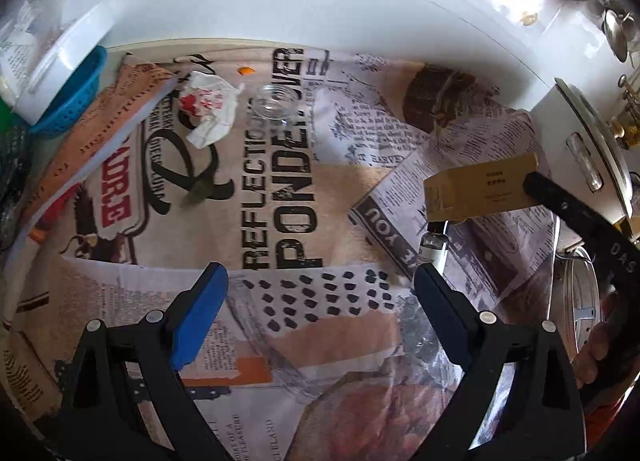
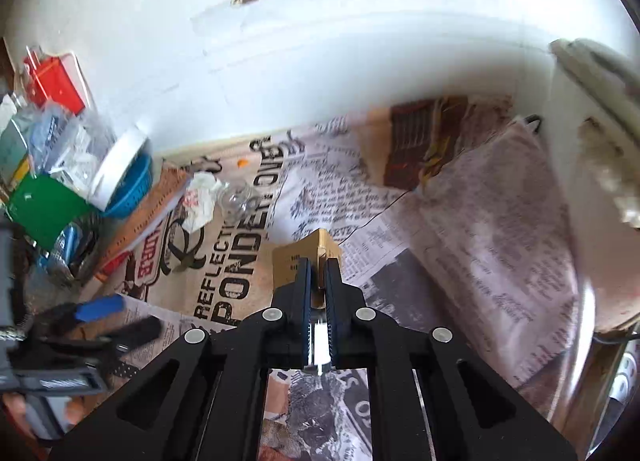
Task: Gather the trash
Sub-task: 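Grasp the small brown bottle with the left tool while the right tool grasps the cardboard box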
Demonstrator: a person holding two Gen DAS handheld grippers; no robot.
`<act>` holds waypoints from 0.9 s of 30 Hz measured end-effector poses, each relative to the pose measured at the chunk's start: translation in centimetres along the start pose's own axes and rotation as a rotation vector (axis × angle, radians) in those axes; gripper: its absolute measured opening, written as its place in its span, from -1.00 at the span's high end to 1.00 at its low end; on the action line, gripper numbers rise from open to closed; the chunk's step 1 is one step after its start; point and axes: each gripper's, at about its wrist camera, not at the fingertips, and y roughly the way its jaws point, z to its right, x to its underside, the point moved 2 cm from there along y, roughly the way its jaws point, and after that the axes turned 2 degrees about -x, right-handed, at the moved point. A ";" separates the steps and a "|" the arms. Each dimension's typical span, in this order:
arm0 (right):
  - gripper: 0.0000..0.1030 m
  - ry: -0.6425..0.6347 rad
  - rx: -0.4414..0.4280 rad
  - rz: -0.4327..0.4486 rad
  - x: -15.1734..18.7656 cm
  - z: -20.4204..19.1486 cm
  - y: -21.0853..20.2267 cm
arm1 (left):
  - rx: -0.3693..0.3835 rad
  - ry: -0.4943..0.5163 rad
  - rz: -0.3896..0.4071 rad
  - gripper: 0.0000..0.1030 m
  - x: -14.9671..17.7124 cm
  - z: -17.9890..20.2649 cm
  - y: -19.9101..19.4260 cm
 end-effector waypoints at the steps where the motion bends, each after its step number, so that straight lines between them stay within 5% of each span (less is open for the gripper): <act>1: 0.88 0.004 0.011 0.016 -0.1 0.5 -0.9 | 0.018 0.012 -0.013 -0.84 0.0 1.0 0.7; 6: 0.88 0.040 0.058 0.064 0.1 2.5 -4.0 | 0.087 0.092 -0.056 -0.80 -0.1 6.1 3.5; 14: 0.88 0.099 0.116 0.078 1.5 6.1 -6.5 | 0.060 0.287 -0.091 -0.41 0.5 12.4 8.3; 19: 0.88 0.125 0.118 0.081 2.4 7.5 -7.7 | 0.014 0.300 -0.132 0.09 0.9 12.6 10.6; 27: 0.88 0.113 0.081 0.097 3.2 7.9 -9.2 | -0.019 0.257 -0.089 0.47 2.3 11.7 9.6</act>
